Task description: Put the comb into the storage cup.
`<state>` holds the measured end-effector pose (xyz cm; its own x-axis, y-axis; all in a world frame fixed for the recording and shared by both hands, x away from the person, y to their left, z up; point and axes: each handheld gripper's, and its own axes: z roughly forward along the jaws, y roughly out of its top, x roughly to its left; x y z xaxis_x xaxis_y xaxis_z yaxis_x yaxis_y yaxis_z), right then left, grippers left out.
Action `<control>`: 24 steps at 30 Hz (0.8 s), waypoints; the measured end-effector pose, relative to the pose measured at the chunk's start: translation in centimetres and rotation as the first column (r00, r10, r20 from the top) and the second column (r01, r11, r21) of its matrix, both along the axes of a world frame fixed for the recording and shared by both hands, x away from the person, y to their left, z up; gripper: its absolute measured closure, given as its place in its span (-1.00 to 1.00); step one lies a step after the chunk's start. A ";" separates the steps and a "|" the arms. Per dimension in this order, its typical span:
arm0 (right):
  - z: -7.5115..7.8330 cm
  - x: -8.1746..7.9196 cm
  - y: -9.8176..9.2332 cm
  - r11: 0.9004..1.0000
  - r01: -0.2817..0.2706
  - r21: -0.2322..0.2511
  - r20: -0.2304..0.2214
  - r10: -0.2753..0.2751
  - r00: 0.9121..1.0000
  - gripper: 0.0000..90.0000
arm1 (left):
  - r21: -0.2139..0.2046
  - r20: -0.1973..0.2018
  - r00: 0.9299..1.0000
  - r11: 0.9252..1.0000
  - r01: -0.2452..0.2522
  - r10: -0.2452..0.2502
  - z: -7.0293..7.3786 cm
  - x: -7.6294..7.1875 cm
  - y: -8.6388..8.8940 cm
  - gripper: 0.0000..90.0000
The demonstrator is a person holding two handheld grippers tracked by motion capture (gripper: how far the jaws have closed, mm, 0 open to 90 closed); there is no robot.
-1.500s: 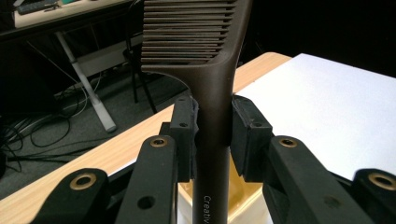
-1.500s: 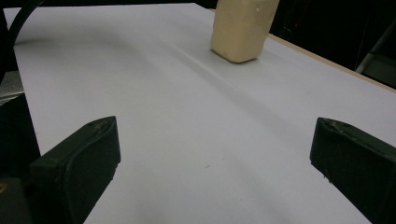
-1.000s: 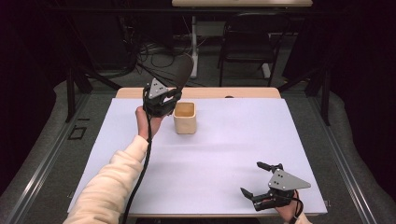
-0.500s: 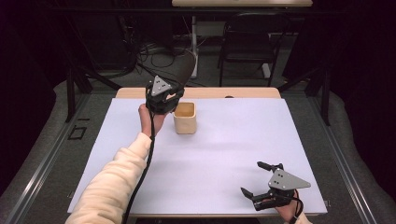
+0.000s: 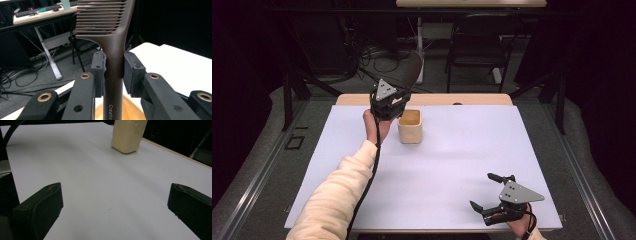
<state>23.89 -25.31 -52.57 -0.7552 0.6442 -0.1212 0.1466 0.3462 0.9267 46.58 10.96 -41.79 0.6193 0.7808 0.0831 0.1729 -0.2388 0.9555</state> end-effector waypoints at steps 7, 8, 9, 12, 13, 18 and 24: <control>0.0 0.1 0.0 1.000 0.000 -0.006 -0.001 0.000 1.000 -1.00 | -0.020 0.008 1.000 1.000 -0.001 0.002 -0.3 0.4 -0.4 0.61; 0.0 0.1 0.0 1.000 0.001 -0.005 0.000 -0.001 1.000 -1.00 | -0.021 0.008 1.000 1.000 -0.002 0.003 -0.3 0.5 -0.5 0.61; 0.0 0.1 -0.1 1.000 0.002 -0.006 -0.001 -0.002 1.000 -1.00 | -0.016 0.009 1.000 1.000 -0.003 0.003 -0.4 0.5 -0.6 0.61; -0.1 0.1 0.0 1.000 0.004 -0.006 -0.004 -0.004 1.000 -1.00 | -0.024 0.008 1.000 1.000 -0.003 0.003 -0.4 0.7 -0.7 0.61; -0.1 0.1 0.0 1.000 0.005 -0.006 -0.007 -0.005 1.000 -1.00 | -0.024 0.007 1.000 1.000 0.000 0.000 -0.5 0.7 -0.8 0.61; -0.1 0.1 0.0 1.000 0.004 -0.009 -0.006 -0.004 1.000 -1.00 | -0.030 0.006 1.000 1.000 0.000 0.000 -0.6 0.9 -1.0 0.61; -0.1 0.1 0.1 1.000 0.004 -0.014 -0.011 -0.004 1.000 -1.00 | -0.035 0.002 1.000 0.999 0.003 -0.003 -0.9 1.1 -1.2 0.61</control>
